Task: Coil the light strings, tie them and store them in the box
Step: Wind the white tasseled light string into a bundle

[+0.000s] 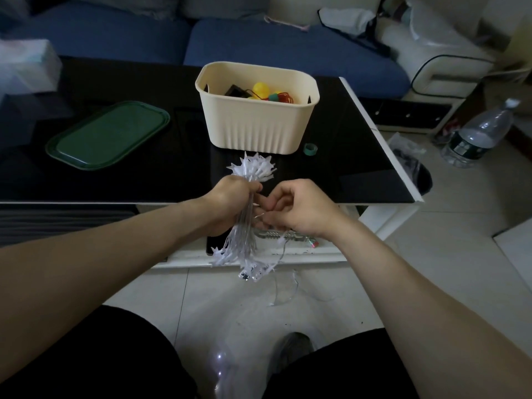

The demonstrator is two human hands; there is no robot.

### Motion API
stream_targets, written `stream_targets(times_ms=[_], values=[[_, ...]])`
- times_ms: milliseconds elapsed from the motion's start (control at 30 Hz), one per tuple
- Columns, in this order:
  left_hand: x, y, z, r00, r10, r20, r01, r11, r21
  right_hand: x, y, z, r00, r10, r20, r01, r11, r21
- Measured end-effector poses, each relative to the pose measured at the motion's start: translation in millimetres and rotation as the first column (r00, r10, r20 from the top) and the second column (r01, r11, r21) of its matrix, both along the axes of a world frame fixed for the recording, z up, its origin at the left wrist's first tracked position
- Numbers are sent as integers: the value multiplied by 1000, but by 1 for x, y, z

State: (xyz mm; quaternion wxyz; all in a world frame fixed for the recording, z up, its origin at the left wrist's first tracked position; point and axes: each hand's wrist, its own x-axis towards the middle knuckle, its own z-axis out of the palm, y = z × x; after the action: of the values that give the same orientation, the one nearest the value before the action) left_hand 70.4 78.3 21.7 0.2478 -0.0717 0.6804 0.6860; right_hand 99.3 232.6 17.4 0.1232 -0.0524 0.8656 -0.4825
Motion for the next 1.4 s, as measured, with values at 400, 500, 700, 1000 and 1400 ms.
stream_targets(times_ms=[400, 500, 700, 1000, 1400], values=[[1, -5, -1, 972, -227, -55, 202, 936, -287, -1, -1, -1, 996, 55, 72, -56, 998, 11], [-4, -6, 2, 988, -147, -50, 129, 958, -256, -2, 3, -3, 986, 72, 149, -95, 984, 153], [-13, -12, 5, 1000, 4, -24, -7, 992, -123, -4, 17, -8, 984, 23, 175, -32, 998, 53], [-10, -12, -3, 983, -172, -55, 166, 981, -101, 0, 15, 2, 980, -150, 128, 183, 933, -311], [-10, -4, -4, 993, -121, 16, 121, 992, 31, -2, -10, 1, 914, -405, -4, 350, 795, -495]])
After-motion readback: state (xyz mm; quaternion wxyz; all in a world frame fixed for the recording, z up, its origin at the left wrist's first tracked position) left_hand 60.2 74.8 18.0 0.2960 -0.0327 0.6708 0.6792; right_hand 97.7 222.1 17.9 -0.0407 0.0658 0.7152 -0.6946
